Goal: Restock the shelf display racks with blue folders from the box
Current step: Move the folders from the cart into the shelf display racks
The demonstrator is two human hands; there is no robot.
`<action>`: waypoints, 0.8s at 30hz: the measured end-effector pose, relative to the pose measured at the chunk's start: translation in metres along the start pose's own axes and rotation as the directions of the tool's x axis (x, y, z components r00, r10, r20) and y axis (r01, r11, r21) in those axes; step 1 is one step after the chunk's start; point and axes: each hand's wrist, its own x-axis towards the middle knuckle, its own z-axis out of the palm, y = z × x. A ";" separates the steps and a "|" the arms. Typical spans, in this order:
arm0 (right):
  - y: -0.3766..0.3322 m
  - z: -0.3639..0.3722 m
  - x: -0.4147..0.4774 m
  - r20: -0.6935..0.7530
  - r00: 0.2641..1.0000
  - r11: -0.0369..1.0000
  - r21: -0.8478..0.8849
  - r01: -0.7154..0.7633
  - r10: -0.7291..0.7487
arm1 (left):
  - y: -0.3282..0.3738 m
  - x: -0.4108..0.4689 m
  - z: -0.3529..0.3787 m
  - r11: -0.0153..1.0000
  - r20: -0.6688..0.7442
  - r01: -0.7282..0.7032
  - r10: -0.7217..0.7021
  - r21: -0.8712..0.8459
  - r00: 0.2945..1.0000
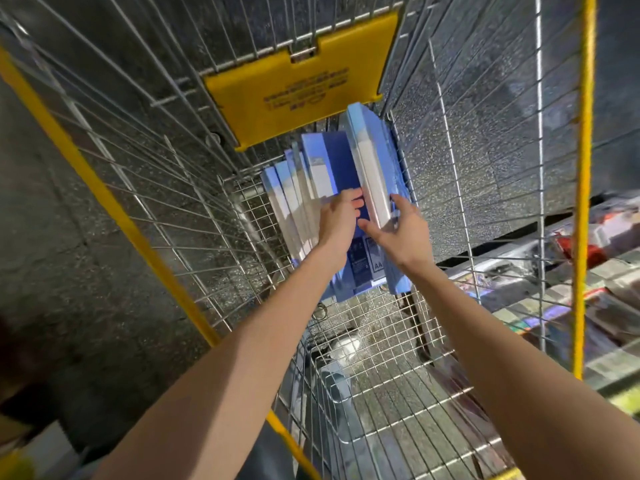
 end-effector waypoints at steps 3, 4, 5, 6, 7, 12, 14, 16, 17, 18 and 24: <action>0.002 -0.011 0.004 -0.014 0.999 0.997 -0.065 0.028 -0.029 | 0.004 -0.001 0.005 0.999 0.064 -0.026 0.024 0.028 0.998; 0.003 -0.013 0.007 -0.013 0.999 0.996 -0.083 0.042 -0.043 | 0.005 -0.001 0.007 0.998 0.092 -0.038 0.034 0.042 0.995; 0.003 -0.016 0.008 -0.005 0.999 0.993 -0.103 0.049 -0.050 | 0.007 -0.001 0.009 0.997 0.121 -0.047 0.039 0.060 0.992; 0.004 -0.018 0.010 -0.005 0.999 0.991 -0.120 0.052 -0.053 | 0.009 -0.002 0.011 0.996 0.140 -0.048 0.037 0.075 0.989; 0.003 -0.022 0.010 -0.007 0.999 0.991 -0.128 0.045 -0.046 | 0.011 -0.003 0.014 0.995 0.151 -0.052 0.038 0.087 0.988; 0.005 -0.040 0.000 -0.022 0.992 0.991 -0.064 0.119 -0.121 | 0.020 -0.008 0.024 0.990 0.161 -0.057 0.036 0.127 0.986; 0.002 -0.049 -0.012 -0.010 0.990 0.990 0.035 0.138 -0.138 | 0.028 -0.016 0.029 0.991 0.196 -0.042 0.017 0.127 0.980; -0.004 -0.060 -0.026 -0.003 0.988 0.980 0.130 0.153 -0.154 | 0.035 -0.027 0.035 0.983 0.253 -0.077 0.033 0.166 0.967; -0.009 -0.065 -0.033 0.007 0.985 0.972 0.162 0.168 -0.172 | 0.037 -0.033 0.038 0.977 0.271 -0.107 0.054 0.186 0.961; -0.009 -0.068 -0.038 0.033 0.984 0.961 0.226 0.161 -0.172 | 0.037 -0.040 0.042 0.968 0.279 -0.146 0.086 0.202 0.956; -0.024 -0.108 -0.084 0.165 0.980 0.641 0.765 -0.057 -0.110 | 0.048 -0.111 0.042 0.951 0.331 -0.290 0.240 0.109 0.912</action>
